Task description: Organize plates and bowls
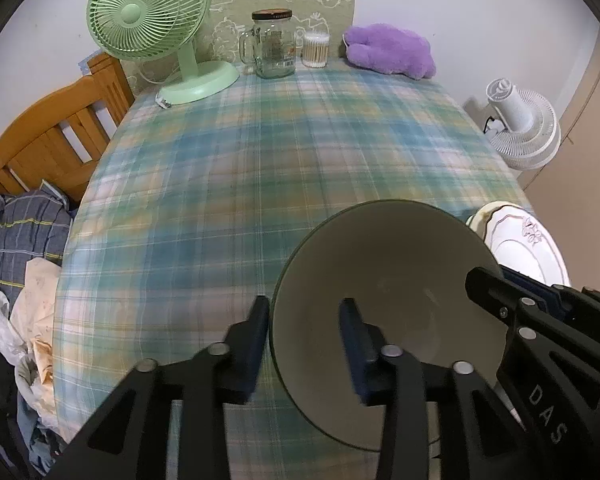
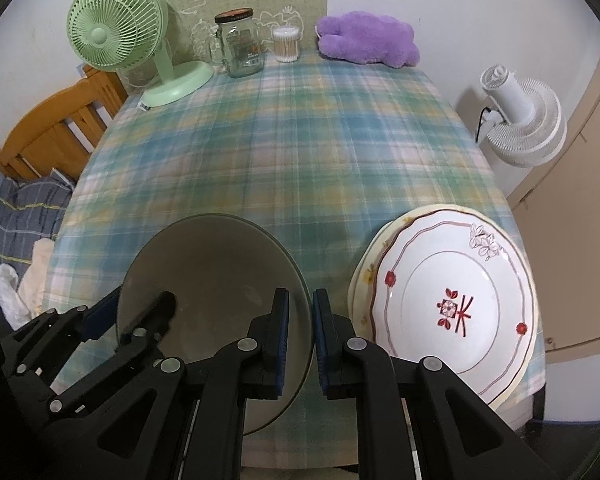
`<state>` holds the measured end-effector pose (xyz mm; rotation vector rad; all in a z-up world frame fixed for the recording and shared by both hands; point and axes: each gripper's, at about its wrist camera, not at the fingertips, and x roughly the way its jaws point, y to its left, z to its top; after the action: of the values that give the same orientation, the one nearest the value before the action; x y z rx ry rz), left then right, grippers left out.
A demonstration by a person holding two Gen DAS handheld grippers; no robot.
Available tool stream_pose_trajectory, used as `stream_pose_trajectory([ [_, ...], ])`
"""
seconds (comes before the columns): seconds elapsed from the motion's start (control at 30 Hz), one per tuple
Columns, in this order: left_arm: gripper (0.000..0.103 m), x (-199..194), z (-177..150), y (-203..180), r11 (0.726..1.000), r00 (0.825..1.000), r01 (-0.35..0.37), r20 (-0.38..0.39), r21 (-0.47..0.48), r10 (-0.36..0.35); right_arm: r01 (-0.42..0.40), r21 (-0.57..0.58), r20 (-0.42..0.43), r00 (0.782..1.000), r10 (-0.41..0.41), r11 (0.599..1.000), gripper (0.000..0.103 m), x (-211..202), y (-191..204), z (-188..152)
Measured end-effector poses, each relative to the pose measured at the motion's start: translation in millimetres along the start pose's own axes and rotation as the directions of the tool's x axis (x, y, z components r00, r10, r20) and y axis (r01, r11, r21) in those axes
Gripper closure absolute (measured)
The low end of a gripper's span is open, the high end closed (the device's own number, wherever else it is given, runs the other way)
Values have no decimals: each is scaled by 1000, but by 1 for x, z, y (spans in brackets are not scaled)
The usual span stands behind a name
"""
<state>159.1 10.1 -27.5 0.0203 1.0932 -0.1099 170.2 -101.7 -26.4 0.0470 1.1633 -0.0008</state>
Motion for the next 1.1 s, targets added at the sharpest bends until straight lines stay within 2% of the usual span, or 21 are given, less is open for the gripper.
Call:
stream_pose_trajectory([
  [0.07, 55, -4, 1, 2, 1000, 1000, 20, 12, -6, -20, 2, 1, 12, 1000, -2, 1000, 87, -5, 0, 1],
  [0.1, 46, -5, 1, 2, 1000, 1000, 26, 13, -7, -26, 13, -5, 22, 1000, -12, 1000, 87, -8, 0, 1],
  [0.17, 44, -6, 1, 4, 999, 999, 36, 18, -12, -36, 29, -16, 29, 999, -29, 999, 86, -13, 2, 1],
  [0.23, 37, -6, 0, 7, 999, 999, 42, 11, -16, -42, 41, -13, 36, 999, -41, 999, 78, -17, 2, 1],
  [0.3, 33, -6, 0, 9, 998, 998, 55, 6, -16, -55, 37, -6, 43, 998, -37, 999, 50, -20, 1, 0],
  [0.37, 28, -6, -1, 11, 998, 998, 60, 1, -14, -60, 42, -8, 58, 997, -41, 999, 40, -22, 1, -1],
  [0.53, 18, -2, -2, 12, 995, 995, 97, -13, -27, -98, 6, -6, 34, 999, -6, 1000, 39, -13, -2, 1],
  [0.8, 13, 9, -2, 7, 994, 994, 100, -42, -48, -102, -97, 34, -38, 994, 99, 995, 39, 22, -13, 6],
  [1.03, 11, 18, 1, 9, 993, 996, 41, -77, -108, -49, -180, 25, -93, 979, 181, 983, 42, 46, -14, 13],
  [1.1, 11, 21, 1, 5, 994, 995, 21, -90, -111, -31, -203, 25, -110, 973, 204, 979, 50, 50, -17, 14],
])
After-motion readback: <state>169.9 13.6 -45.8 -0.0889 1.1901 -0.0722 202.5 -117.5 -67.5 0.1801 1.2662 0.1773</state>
